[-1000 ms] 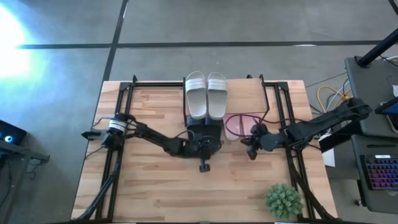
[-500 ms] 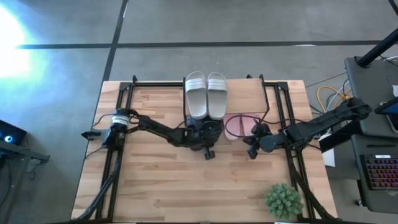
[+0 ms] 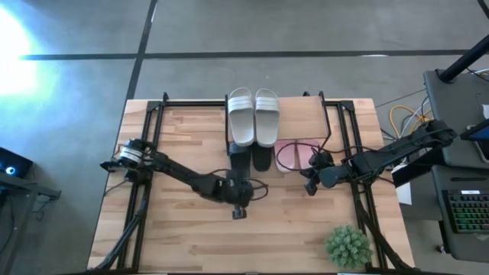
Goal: Pick and place slides into the shelf
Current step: Move the black and pink slides under the shelf
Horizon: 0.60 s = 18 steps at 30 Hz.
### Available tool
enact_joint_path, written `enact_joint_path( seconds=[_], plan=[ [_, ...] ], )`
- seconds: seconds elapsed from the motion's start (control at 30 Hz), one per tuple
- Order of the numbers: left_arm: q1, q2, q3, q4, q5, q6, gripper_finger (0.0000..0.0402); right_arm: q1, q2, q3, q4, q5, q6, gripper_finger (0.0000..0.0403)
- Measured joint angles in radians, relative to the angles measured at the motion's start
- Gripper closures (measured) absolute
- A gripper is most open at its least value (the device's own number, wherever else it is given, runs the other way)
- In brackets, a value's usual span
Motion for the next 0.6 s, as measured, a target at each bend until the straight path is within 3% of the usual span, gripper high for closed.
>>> enact_joint_path(
  seconds=[0.07, 0.37, 0.6],
  plan=[
    [0.006, -0.001, -0.009, -0.042, -0.047, -0.037, 0.0402, 0.0, 0.002, -0.003, 0.0, 0.001, 0.002, 0.0394],
    [0.103, 0.012, -0.047, -0.08, -0.085, 0.002, 0.0401, 0.0, 0.001, -0.009, 0.0, 0.001, 0.005, 0.0394],
    [0.176, 0.017, -0.057, 0.014, -0.119, 0.151, 0.0401, -0.001, 0.003, -0.013, 0.0, 0.001, 0.005, 0.0394]
  ],
)
